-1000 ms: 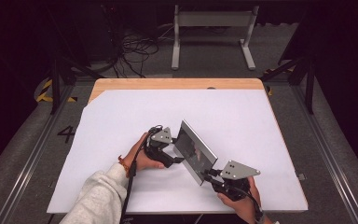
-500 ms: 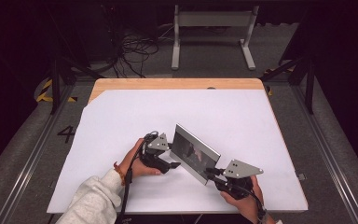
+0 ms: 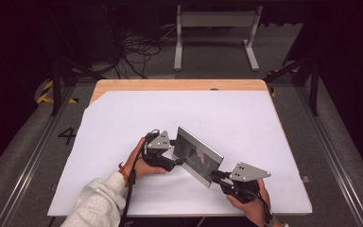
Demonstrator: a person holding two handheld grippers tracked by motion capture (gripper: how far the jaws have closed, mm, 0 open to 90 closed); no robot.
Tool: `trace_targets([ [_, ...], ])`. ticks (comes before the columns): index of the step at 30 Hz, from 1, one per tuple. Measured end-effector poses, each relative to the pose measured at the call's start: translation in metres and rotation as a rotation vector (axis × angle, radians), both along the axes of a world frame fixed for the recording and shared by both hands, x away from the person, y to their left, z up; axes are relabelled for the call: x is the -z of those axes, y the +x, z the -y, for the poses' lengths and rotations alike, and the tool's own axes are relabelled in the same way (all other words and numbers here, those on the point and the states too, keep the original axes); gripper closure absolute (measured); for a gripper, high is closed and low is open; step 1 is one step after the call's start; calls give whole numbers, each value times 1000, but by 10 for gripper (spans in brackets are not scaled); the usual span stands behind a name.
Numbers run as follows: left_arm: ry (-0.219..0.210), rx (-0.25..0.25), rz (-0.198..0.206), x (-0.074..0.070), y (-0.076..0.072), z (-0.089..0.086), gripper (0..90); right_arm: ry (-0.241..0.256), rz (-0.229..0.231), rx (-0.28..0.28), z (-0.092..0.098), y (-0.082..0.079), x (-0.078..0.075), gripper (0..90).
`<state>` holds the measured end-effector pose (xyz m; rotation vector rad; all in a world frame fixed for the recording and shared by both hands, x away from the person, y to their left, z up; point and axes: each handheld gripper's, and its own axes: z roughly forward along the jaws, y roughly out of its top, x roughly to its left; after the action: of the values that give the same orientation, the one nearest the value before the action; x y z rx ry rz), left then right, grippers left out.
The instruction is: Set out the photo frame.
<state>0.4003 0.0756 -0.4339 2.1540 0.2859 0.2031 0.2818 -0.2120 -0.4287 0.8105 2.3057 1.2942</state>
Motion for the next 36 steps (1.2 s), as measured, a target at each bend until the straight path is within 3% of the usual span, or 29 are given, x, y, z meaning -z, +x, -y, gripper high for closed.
trace_targets([
  [10, 30, -41, 25, -3, 1, -8, 520, 8, 7, 22, 0, 2, 1, 798],
  [15, 36, -50, 23, -3, -1, -11, 564, 15, 5, 29, 1, 5, 2, 798],
  [24, 42, -111, 36, -1, -9, -19, 609, 48, -2, 79, 3, 20, 4, 783],
  [36, 61, -155, 29, 3, -19, -27, 651, 21, 23, 115, -2, 33, 4, 744],
])
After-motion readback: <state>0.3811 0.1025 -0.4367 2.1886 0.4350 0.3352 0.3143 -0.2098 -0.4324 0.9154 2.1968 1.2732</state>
